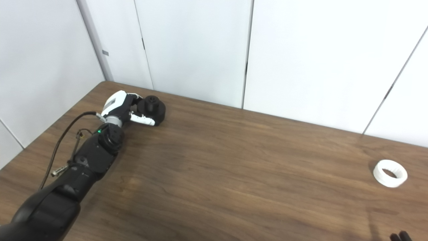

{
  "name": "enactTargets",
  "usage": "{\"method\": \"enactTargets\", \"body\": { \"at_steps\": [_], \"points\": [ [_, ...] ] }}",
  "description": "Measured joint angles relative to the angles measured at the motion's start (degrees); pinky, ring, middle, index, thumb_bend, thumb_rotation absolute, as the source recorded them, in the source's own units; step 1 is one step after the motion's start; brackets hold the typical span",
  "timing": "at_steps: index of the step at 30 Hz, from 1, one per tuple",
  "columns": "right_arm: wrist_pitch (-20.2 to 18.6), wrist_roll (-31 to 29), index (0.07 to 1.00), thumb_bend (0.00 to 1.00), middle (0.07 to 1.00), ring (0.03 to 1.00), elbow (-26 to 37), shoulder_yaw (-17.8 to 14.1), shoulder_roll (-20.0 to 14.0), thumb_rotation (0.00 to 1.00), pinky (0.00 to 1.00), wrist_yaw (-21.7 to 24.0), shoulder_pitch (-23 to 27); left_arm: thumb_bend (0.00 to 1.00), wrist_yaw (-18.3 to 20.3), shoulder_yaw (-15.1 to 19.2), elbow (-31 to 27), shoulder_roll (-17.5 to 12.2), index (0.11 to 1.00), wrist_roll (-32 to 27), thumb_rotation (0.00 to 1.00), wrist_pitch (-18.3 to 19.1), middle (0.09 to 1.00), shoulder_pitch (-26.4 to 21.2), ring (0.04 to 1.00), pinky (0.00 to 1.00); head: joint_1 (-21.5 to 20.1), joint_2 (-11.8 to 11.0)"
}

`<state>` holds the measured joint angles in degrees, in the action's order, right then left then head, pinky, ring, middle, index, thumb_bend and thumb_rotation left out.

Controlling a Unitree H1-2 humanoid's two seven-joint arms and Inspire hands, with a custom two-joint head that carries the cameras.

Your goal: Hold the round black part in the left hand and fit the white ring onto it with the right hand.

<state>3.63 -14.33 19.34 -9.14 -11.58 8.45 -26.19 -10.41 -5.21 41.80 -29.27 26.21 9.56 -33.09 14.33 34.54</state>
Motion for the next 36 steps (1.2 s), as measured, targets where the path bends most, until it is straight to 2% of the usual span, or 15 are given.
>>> {"method": "enactTargets", "body": {
  "at_steps": [6, 9, 16, 20, 22, 27, 32, 36],
  "points": [
    [-0.2, 0.5, 1.000, 0.64, 0.981, 1.000, 0.2, 0.2, 0.0, 1.00, 1.00, -0.3, 0.0, 0.52, 0.1, 0.3, -0.9, 0.0, 0.482, -1.4, 0.04, -0.1, 0.749, 0.4, 0.814, 0.71, -1.6, 0.6],
    [-0.9, 1.4, 0.998, 0.64, 0.979, 1.000, 0.9, 0.5, 0.2, 1.00, 1.00, -0.7, 0.0, 0.52, 0.5, 0.4, -3.7, 0.2, 0.482, -2.0, 0.04, -0.3, 0.743, 1.9, 0.804, 0.70, -2.3, 0.8],
    [-2.9, 2.5, 1.000, 0.71, 0.993, 1.000, 2.3, 1.4, 0.5, 1.00, 1.00, -1.5, 0.0, 0.52, 4.8, 1.5, -19.4, 2.5, 0.484, -4.3, 0.05, 1.5, 0.779, 8.4, 0.860, 0.80, -4.7, 1.5],
    [-5.3, 2.4, 1.000, 0.69, 0.988, 1.000, 3.9, 1.7, 0.7, 1.00, 1.00, -2.1, 0.0, 0.52, 8.2, 1.0, -32.5, 4.3, 0.485, -4.4, 0.05, 3.9, 0.794, 13.1, 0.880, 0.84, -7.4, 2.4],
    [-6.2, 2.3, 0.996, 0.68, 0.985, 1.000, 4.7, 2.0, 0.8, 1.00, 1.00, -2.2, -0.2, 0.52, 10.2, -0.2, -39.9, 5.6, 0.484, -4.3, 0.05, 5.1, 0.796, 15.3, 0.875, 0.84, -9.0, 3.1],
    [-8.3, 2.2, 0.973, 0.68, 0.961, 1.000, 6.1, 2.6, 1.1, 1.00, 0.99, -2.3, -0.2, 0.52, 14.0, -4.0, -51.0, 8.6, 0.485, -3.4, 0.05, 5.8, 0.817, 20.9, 0.893, 0.86, -11.8, 4.3],
    [-9.2, 2.2, 0.965, 0.63, 0.951, 0.991, 6.4, 2.7, 1.4, 1.00, 0.97, -2.3, -0.1, 0.52, 18.1, -8.3, -59.5, 11.7, 0.483, -1.5, 0.06, 6.6, 0.820, 26.9, 0.911, 0.90, -14.4, 5.5],
    [-10.5, 2.4, 0.957, 0.65, 0.950, 0.990, 7.6, 3.2, 1.7, 1.00, 0.97, -2.7, -0.1, 0.52, 20.5, -9.8, -63.9, 11.7, 0.482, 0.8, 0.06, 6.3, 0.806, 29.2, 0.903, 0.88, -17.3, 7.0]
  ]
}}
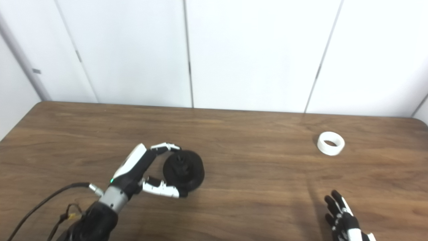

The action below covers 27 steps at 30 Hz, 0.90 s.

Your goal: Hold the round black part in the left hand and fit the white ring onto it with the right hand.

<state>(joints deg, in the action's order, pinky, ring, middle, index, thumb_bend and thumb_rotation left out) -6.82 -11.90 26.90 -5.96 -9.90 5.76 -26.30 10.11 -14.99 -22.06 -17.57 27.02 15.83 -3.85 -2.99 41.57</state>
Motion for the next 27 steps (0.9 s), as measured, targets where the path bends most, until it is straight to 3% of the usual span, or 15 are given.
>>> {"method": "enactTargets", "body": {
  "at_steps": [8, 23, 27],
  "points": [
    [-4.7, 2.2, 0.966, 0.67, 0.952, 0.986, 3.4, 2.0, 1.9, 1.00, 0.95, -0.4, 0.5, 0.52, 5.2, -2.6, -8.2, 0.1, 0.482, 2.1, 0.05, -0.4, 0.792, 4.9, 0.895, 0.96, -3.4, 3.1],
    [-9.5, 3.5, 0.972, 0.65, 0.952, 0.992, 7.0, 2.2, 2.3, 1.00, 0.97, -1.8, 1.2, 0.52, 8.0, -5.3, -9.2, 2.0, 0.484, 7.2, 0.06, -1.0, 0.808, 12.4, 0.890, 0.96, -2.7, 7.1],
    [-10.1, 3.6, 0.972, 0.66, 0.948, 0.989, 7.3, 2.2, 2.3, 1.00, 0.96, -1.8, 1.3, 0.52, 7.9, -6.4, -8.2, 2.0, 0.485, 10.0, 0.06, -3.1, 0.811, 13.6, 0.891, 0.98, -2.5, 7.6]
  ]
}}
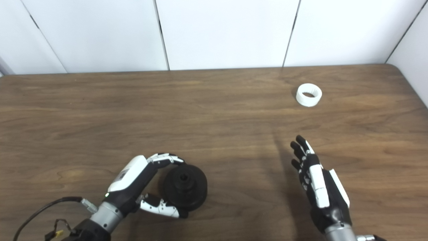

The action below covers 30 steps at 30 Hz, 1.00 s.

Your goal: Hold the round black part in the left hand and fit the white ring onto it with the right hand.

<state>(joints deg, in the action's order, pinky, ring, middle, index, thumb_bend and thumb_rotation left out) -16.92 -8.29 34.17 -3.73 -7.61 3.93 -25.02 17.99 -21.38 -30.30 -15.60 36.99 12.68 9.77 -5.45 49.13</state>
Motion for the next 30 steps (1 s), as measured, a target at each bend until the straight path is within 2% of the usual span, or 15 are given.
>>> {"method": "enactTargets", "body": {
  "at_steps": [11, 18, 24, 30],
  "points": [
    [-1.1, -0.6, 0.972, 0.65, 0.946, 0.994, 1.6, -0.1, 0.0, 1.00, 1.00, -0.2, 0.4, 0.52, -3.7, 0.1, 6.4, 0.0, 0.485, 2.6, 0.06, -8.3, 0.825, 0.6, 0.913, 1.00, 0.2, 1.1],
    [-1.6, -0.6, 0.998, 0.64, 0.952, 0.996, 2.0, -0.1, 0.0, 1.00, 0.99, -0.6, 0.4, 0.52, -6.8, 0.6, 9.5, 0.1, 0.486, 2.7, 0.06, -12.9, 0.821, 0.7, 0.906, 1.00, 0.1, 0.7],
    [-1.6, -1.5, 1.000, 0.62, 0.963, 1.000, 2.1, -0.1, 0.0, 1.00, 1.00, -0.6, 0.4, 0.52, -8.4, 0.9, 10.7, 0.1, 0.485, 2.7, 0.06, -14.9, 0.812, 0.9, 0.896, 1.00, -1.5, 0.4],
    [-3.4, -1.3, 0.984, 0.68, 0.970, 0.991, 5.9, -0.3, -0.3, 1.00, 0.98, -1.6, 1.5, 0.52, -8.6, 1.5, 11.6, 0.1, 0.485, 2.7, 0.06, -15.6, 0.813, 0.8, 0.894, 1.00, -4.0, -0.8]
  ]
}}
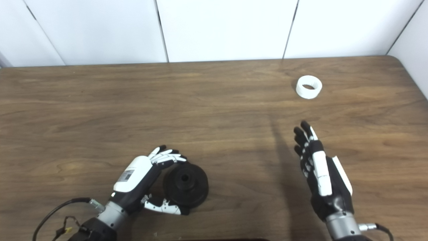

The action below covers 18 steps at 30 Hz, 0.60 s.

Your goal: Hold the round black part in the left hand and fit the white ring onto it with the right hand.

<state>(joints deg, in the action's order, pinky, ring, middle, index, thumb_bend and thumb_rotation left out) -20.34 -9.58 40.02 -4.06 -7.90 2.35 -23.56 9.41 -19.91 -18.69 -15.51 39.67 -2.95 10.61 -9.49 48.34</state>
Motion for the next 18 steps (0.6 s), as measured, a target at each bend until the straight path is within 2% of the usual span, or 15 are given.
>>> {"method": "enactTargets", "body": {
  "at_steps": [3, 5, 8, 11, 13, 17, 18],
  "points": [
    [-3.6, 0.7, 0.981, 0.68, 0.968, 0.989, 2.6, -1.5, -1.3, 0.99, 0.97, -0.3, 3.4, 0.52, -0.1, 0.1, 0.8, 0.0, 0.485, 0.0, 0.06, -0.3, 0.808, -0.3, 0.888, 1.00, -0.8, -0.4],
    [-5.8, 1.0, 0.966, 0.66, 0.962, 0.985, 4.2, -3.0, -3.1, 0.95, 0.99, -0.7, 6.9, 0.52, -0.4, 0.1, 1.0, 0.0, 0.485, 0.1, 0.06, -0.6, 0.806, -0.4, 0.886, 1.00, -1.1, -0.8],
    [-6.6, 1.6, 0.949, 0.62, 0.951, 0.974, 4.9, -4.5, -6.1, 0.91, 0.97, -1.6, 10.9, 0.52, -0.5, 0.0, 1.1, 0.0, 0.485, 0.2, 0.06, -0.8, 0.806, -0.4, 0.888, 1.00, -1.9, -1.4],
    [-6.8, 2.2, 0.945, 0.60, 0.952, 0.977, 4.4, -4.7, -7.9, 0.81, 0.96, -2.4, 12.2, 0.52, -0.6, -0.1, 1.1, 0.3, 0.485, 0.8, 0.06, -0.8, 0.811, -0.4, 0.888, 1.00, -1.3, -1.8],
    [-6.8, 3.3, 0.955, 0.58, 0.951, 0.972, 3.1, -4.6, -9.9, 0.68, 0.96, -2.4, 12.9, 0.52, -0.6, -0.1, 1.1, 0.5, 0.485, 1.2, 0.06, -0.7, 0.811, -0.4, 0.891, 1.00, -1.3, -1.9],
    [-6.8, 10.4, 0.956, 0.61, 0.937, 0.938, 1.6, -4.0, -15.5, 0.57, 0.94, -0.2, 15.1, 0.52, -0.9, -0.1, 1.2, 0.8, 0.485, 1.7, 0.06, -0.5, 0.814, -0.3, 0.896, 1.00, -2.1, -2.3],
    [-6.8, 12.4, 0.946, 0.62, 0.937, 0.939, 1.0, -3.9, -16.8, 0.51, 0.94, 0.8, 16.0, 0.52, -0.9, -0.1, 1.2, 0.8, 0.485, 2.0, 0.06, -0.4, 0.814, -0.3, 0.897, 1.00, -2.2, -2.3]
  ]
}}
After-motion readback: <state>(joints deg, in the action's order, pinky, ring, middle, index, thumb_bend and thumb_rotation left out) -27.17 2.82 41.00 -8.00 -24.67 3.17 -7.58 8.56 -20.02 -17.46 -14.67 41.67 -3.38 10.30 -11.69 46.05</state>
